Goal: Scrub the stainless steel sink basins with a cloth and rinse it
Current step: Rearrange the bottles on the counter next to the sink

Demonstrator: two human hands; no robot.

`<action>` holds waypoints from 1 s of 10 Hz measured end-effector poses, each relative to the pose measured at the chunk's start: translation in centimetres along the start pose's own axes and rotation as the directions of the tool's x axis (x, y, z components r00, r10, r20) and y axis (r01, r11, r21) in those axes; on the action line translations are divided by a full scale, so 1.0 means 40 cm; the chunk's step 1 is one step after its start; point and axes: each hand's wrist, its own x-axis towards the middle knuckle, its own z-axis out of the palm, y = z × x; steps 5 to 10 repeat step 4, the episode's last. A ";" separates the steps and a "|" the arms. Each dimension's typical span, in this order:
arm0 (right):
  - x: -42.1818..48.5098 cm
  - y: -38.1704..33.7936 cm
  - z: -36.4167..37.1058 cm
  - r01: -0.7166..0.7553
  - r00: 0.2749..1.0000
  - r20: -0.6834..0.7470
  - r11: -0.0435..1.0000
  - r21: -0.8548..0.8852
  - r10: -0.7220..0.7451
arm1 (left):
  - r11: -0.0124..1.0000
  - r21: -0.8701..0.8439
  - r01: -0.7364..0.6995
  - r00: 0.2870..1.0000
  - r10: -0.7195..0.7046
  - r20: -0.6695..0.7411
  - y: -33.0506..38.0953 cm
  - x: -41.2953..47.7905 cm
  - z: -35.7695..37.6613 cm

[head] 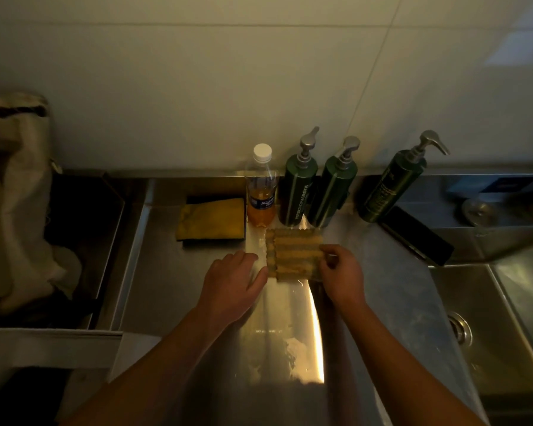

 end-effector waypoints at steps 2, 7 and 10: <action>-0.017 0.002 -0.020 0.076 0.988 0.137 0.995 -0.058 -0.067 | 1.000 0.027 -0.009 0.999 0.008 0.047 0.030 -0.024 0.006; -0.083 -0.017 -0.085 0.074 0.986 0.146 0.997 0.026 -0.077 | 0.999 0.019 -0.046 0.999 0.047 -0.020 0.073 -0.057 -0.015; -0.083 -0.017 -0.085 0.074 0.986 0.146 0.997 0.026 -0.077 | 0.999 0.019 -0.046 0.999 0.047 -0.020 0.073 -0.057 -0.015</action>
